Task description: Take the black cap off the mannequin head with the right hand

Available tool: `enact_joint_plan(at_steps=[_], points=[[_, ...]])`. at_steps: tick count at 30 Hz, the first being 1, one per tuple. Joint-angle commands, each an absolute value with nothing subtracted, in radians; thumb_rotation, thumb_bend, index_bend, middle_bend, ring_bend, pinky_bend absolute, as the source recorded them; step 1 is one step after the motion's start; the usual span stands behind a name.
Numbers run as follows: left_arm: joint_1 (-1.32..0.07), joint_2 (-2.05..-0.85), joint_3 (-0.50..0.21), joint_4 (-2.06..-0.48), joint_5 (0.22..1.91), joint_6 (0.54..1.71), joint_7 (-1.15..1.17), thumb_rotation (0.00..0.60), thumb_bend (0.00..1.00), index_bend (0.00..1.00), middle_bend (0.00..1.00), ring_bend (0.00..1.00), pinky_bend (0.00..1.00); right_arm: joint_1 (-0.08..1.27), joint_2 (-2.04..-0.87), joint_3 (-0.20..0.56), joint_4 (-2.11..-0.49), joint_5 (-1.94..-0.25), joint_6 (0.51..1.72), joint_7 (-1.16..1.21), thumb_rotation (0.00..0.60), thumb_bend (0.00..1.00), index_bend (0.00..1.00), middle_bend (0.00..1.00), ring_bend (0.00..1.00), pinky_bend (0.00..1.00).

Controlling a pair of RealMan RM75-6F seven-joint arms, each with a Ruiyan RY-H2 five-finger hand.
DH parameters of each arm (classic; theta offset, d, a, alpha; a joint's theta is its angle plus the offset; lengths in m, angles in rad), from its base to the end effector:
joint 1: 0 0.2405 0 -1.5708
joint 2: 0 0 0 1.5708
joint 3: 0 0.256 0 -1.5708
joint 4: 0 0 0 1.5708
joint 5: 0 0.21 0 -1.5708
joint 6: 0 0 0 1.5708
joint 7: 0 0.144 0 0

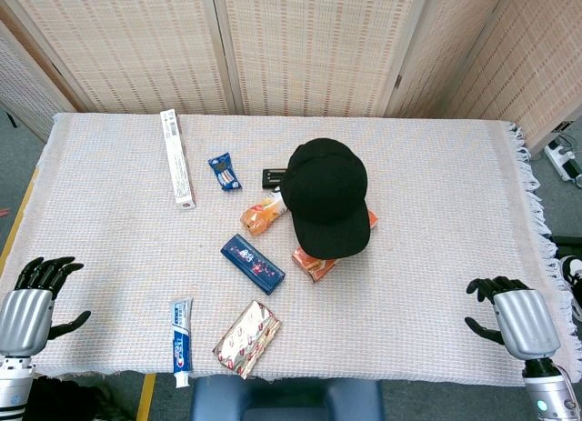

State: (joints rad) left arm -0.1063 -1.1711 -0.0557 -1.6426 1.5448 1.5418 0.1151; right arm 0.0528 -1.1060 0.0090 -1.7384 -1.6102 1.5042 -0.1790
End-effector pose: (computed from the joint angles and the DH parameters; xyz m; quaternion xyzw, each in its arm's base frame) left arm -0.2869 0.1871 0.1462 -0.6045 -0.3441 -0.4125 0.5882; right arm -0.2791 -0.1605 0.1448 0.6377 -0.3562 0.3768 0.5696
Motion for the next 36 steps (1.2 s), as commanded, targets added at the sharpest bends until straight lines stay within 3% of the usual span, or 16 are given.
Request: enact_joint_plan(at_steps=[1, 12, 16, 20, 24, 29, 36], points=[[-0.108, -1.174, -0.056, -1.641, 1.543, 1.539, 0.116, 0.6, 0.09, 0.3, 0.25, 0.22, 0.17, 0.055, -1.11, 0.006, -1.737, -1.612, 1.499, -0.179, 0.6, 0.06, 0.46, 0.54, 0.44, 0.51], [-0.108, -1.177, -0.057, -1.635, 1.542, 1.538, 0.11, 0.6, 0.09, 0.3, 0.25, 0.22, 0.17, 0.065, -1.134, 0.019, -1.725, -1.631, 1.512, -0.185, 0.6, 0.06, 0.46, 0.58, 0.48, 0.54], [-0.11, -1.176, -0.057, -1.635, 1.547, 1.539, 0.107, 0.6, 0.09, 0.3, 0.25, 0.22, 0.17, 0.091, -1.164, 0.044, -1.717, -1.648, 1.51, -0.203, 0.6, 0.06, 0.46, 0.68, 0.59, 0.68], [-0.108, -1.173, -0.056, -1.637, 1.549, 1.542, 0.104, 0.6, 0.09, 0.3, 0.25, 0.22, 0.17, 0.138, -1.214, 0.079, -1.695, -1.658, 1.487, -0.224, 0.6, 0.06, 0.46, 0.84, 0.77, 0.87], [-0.104, -1.167, -0.056, -1.639, 1.551, 1.549, 0.103, 0.6, 0.09, 0.3, 0.25, 0.22, 0.17, 0.203, -1.286, 0.118, -1.657, -1.665, 1.449, -0.225, 0.6, 0.06, 0.46, 0.94, 0.89, 0.98], [-0.1, -1.158, -0.056, -1.643, 1.55, 1.554, 0.102, 0.6, 0.09, 0.3, 0.25, 0.22, 0.17, 0.277, -1.384, 0.16, -1.589, -1.659, 1.409, -0.223, 0.6, 0.06, 0.47, 1.0, 0.97, 1.0], [-0.099, -1.149, -0.057, -1.647, 1.549, 1.553, 0.099, 0.6, 0.09, 0.3, 0.25, 0.22, 0.17, 0.372, -1.521, 0.2, -1.466, -1.645, 1.366, -0.216, 0.599, 0.06, 0.47, 1.0, 0.99, 1.0]])
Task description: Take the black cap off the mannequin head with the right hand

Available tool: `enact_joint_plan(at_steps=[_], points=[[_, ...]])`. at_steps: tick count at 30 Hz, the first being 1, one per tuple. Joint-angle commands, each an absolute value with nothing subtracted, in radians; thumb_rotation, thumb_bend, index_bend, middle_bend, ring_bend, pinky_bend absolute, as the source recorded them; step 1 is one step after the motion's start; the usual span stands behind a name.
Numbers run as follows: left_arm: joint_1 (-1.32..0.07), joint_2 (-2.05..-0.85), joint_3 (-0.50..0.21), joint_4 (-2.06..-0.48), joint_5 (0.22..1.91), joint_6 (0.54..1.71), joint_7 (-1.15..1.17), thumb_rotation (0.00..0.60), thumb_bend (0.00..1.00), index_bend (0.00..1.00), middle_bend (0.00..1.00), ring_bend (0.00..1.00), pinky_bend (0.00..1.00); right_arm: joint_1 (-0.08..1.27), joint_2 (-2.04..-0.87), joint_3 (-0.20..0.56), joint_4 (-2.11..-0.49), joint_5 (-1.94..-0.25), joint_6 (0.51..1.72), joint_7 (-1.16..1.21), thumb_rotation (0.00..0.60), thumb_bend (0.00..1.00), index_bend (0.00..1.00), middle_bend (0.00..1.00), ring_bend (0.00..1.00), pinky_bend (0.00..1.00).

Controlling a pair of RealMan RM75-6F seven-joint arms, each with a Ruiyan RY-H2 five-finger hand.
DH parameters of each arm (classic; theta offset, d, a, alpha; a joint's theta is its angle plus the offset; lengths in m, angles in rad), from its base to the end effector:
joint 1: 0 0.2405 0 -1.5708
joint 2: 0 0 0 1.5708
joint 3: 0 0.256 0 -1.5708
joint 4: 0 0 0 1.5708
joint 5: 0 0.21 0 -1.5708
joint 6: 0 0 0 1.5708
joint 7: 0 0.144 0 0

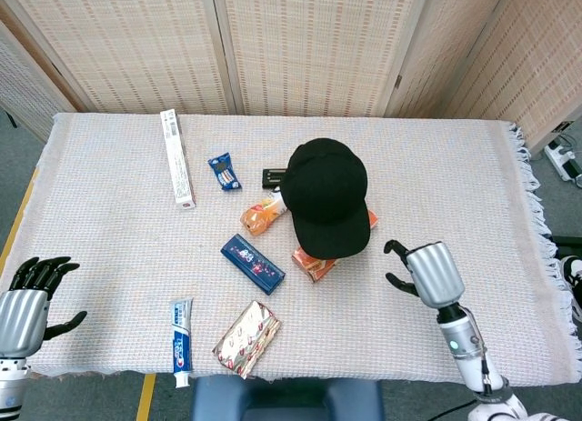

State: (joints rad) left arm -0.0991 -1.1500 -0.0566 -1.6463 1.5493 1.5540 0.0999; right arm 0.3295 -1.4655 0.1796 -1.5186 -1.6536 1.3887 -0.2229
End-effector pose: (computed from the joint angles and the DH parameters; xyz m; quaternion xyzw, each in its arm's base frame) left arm -0.2881 0.1851 0.1540 -0.6020 -0.3407 -0.4145 0.5914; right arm -0.2035 -0.2610 0.0613 0.6592 -0.2697 0.4979 0.4948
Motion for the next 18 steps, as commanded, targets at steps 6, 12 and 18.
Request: enact_joint_plan(at_steps=[6, 12, 18], points=[[-0.102, -1.145, -0.058, -1.646, 1.548, 1.549, 0.098, 0.6, 0.09, 0.3, 0.25, 0.22, 0.17, 0.441, -1.625, 0.223, -1.347, -1.643, 1.357, -0.189, 0.6, 0.06, 0.48, 1.0, 1.0, 1.0], [-0.102, -1.144, -0.059, -1.642, 1.547, 1.548, 0.102, 0.6, 0.09, 0.3, 0.25, 0.22, 0.16, 0.478, -1.675, 0.234, -1.283, -1.648, 1.365, -0.166, 0.6, 0.08, 0.48, 1.0, 1.0, 1.0], [-0.1, -1.14, -0.057, -1.633, 1.538, 1.541, 0.087, 0.6, 0.09, 0.3, 0.25, 0.22, 0.16, 0.542, -1.754, 0.244, -1.163, -1.653, 1.363, -0.142, 0.6, 0.24, 0.52, 1.0, 1.0, 1.0]])
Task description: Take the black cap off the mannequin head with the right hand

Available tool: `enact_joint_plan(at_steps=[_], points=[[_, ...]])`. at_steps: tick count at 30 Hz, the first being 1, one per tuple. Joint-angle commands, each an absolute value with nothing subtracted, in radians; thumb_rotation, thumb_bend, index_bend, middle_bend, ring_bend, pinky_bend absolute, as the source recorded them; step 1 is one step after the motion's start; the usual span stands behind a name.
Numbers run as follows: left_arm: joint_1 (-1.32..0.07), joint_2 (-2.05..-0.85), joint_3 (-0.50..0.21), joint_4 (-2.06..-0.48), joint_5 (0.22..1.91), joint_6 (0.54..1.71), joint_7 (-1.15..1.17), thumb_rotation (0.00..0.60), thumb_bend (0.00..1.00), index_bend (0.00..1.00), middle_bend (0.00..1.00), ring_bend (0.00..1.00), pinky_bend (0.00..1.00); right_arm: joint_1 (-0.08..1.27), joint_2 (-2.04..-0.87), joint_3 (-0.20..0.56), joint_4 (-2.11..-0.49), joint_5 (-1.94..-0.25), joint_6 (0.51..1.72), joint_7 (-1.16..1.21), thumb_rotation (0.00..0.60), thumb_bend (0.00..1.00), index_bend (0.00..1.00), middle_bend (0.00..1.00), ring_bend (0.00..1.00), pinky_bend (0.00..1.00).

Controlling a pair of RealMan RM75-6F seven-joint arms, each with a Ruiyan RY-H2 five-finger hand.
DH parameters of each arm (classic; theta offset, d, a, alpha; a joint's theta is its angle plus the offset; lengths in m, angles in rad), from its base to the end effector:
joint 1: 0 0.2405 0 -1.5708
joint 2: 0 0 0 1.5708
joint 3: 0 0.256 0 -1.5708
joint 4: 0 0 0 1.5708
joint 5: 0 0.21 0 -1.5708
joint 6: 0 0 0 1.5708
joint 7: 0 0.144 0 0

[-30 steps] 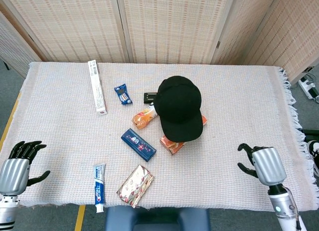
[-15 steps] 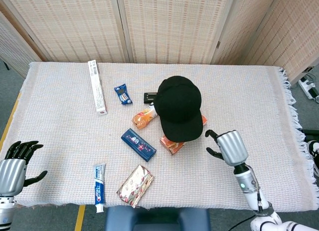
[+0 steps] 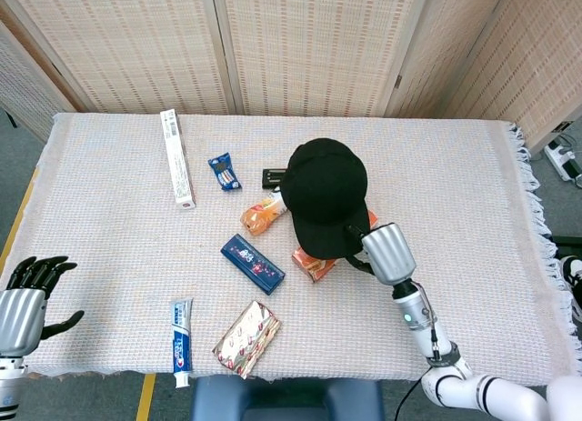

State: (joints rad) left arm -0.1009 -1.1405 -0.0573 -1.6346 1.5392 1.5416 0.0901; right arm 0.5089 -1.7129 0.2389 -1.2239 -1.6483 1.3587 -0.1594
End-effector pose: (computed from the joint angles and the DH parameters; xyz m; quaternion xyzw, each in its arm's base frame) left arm -0.2928 0.1863 0.1567 -0.6040 -0.3422 -0.4066 0.5939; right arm -0.1667 -0.3114 0.0061 0.6609 -0.2382 0.5359 0.4684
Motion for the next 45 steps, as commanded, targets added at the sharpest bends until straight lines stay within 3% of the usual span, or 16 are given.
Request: enact_joint_plan(at_steps=[1, 11, 15, 28, 38, 45], points=[[-0.1, -1.139, -0.057, -1.631, 1.538, 1.541, 0.085, 0.6, 0.09, 0.3, 0.25, 0.22, 0.16, 0.547, -1.761, 0.243, -1.149, -1.655, 1.367, -0.137, 0.6, 0.28, 0.53, 1.0, 1.0, 1.0], [-0.099, -1.14, -0.057, -1.618, 1.537, 1.541, 0.067, 0.6, 0.09, 0.3, 0.25, 0.22, 0.16, 0.575, -1.771, 0.226, -1.089, -1.665, 1.411, -0.074, 0.6, 0.83, 0.72, 1.0, 1.0, 1.0], [-0.1, -1.139, -0.057, -1.618, 1.539, 1.54, 0.062, 0.6, 0.09, 0.3, 0.25, 0.22, 0.16, 0.582, -1.766, 0.24, -1.09, -1.656, 1.439, -0.051, 0.6, 0.95, 0.77, 1.0, 1.0, 1.0], [-0.109, -1.135, -0.057, -1.625, 1.542, 1.528, 0.072, 0.6, 0.09, 0.3, 0.25, 0.22, 0.16, 0.652, -1.741, 0.361, -1.112, -1.564, 1.446, -0.069, 0.6, 1.0, 0.81, 1.0, 1.0, 1.0], [-0.111, -1.129, -0.056, -1.638, 1.537, 1.521, 0.092, 0.6, 0.09, 0.3, 0.25, 0.22, 0.16, 0.769, -1.729, 0.466, -1.02, -1.474, 1.38, -0.088, 0.6, 1.0, 0.82, 1.0, 1.0, 1.0], [-0.118, -1.13, -0.057, -1.644, 1.536, 1.511, 0.105, 0.6, 0.09, 0.3, 0.25, 0.22, 0.16, 0.808, -1.686, 0.495, -0.965, -1.427, 1.349, -0.088, 0.6, 1.0, 0.82, 1.0, 1.0, 1.0]])
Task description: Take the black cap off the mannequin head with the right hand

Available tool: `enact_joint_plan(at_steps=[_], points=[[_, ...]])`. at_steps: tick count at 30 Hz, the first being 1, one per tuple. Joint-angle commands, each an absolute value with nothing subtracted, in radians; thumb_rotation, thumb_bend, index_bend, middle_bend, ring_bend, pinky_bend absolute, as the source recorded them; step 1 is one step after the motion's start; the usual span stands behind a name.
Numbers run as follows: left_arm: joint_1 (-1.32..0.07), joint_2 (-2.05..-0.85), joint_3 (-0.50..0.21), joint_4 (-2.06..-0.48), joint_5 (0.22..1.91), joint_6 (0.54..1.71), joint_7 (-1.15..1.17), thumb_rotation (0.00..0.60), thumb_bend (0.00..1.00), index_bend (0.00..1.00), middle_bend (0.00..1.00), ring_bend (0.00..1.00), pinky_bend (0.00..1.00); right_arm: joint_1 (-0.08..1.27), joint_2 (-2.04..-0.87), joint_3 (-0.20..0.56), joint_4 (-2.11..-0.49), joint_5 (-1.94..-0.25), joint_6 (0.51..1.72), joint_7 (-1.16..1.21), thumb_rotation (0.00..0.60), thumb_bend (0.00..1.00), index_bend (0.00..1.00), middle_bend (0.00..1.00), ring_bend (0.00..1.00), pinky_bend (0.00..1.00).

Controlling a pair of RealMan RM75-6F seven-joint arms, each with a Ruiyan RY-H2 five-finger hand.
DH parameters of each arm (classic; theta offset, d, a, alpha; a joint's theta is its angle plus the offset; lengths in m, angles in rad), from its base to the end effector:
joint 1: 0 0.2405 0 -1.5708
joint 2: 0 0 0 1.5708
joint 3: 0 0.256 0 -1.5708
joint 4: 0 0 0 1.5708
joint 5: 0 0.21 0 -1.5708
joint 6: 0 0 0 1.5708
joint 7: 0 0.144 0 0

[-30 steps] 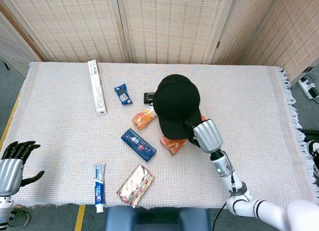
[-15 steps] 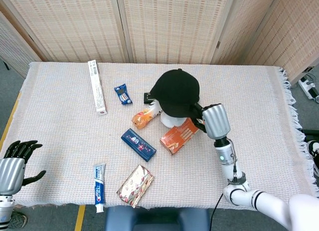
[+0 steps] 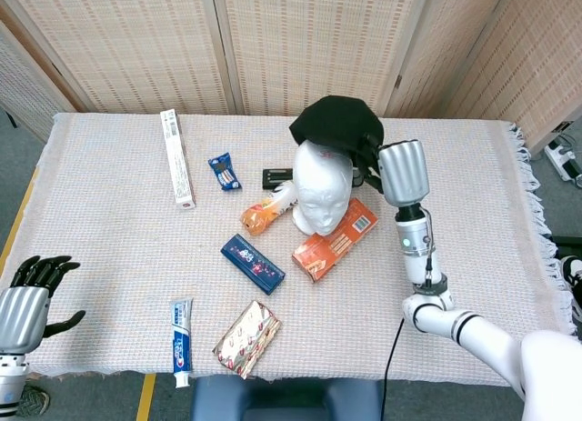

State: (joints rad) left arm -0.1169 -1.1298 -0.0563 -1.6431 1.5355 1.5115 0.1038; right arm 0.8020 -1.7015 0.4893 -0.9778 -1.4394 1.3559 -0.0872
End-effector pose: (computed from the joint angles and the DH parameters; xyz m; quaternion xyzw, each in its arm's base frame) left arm -0.2911 0.1910 0.1554 -0.6157 -0.3418 -0.3971 0.5886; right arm -0.1181 -0.4271 0.0869 0.5504 -0.1794 0.5997 0.5525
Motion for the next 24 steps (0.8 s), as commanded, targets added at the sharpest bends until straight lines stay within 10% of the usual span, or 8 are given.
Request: enact_joint_plan(at_steps=[1, 24], points=[[-0.119, -1.131, -0.057, -1.645, 1.536, 1.51, 0.106, 0.6, 0.09, 0.3, 0.25, 0.22, 0.16, 0.806, -1.677, 0.494, -0.962, -1.424, 1.348, -0.088, 0.6, 1.0, 0.82, 1.0, 1.0, 1.0], [-0.128, -1.113, -0.044, -1.694, 1.568, 1.507, 0.141, 0.6, 0.09, 0.3, 0.25, 0.22, 0.16, 0.481, -1.355, 0.191, -1.137, -1.506, 1.408, 0.036, 0.6, 1.0, 0.82, 1.0, 1.0, 1.0]])
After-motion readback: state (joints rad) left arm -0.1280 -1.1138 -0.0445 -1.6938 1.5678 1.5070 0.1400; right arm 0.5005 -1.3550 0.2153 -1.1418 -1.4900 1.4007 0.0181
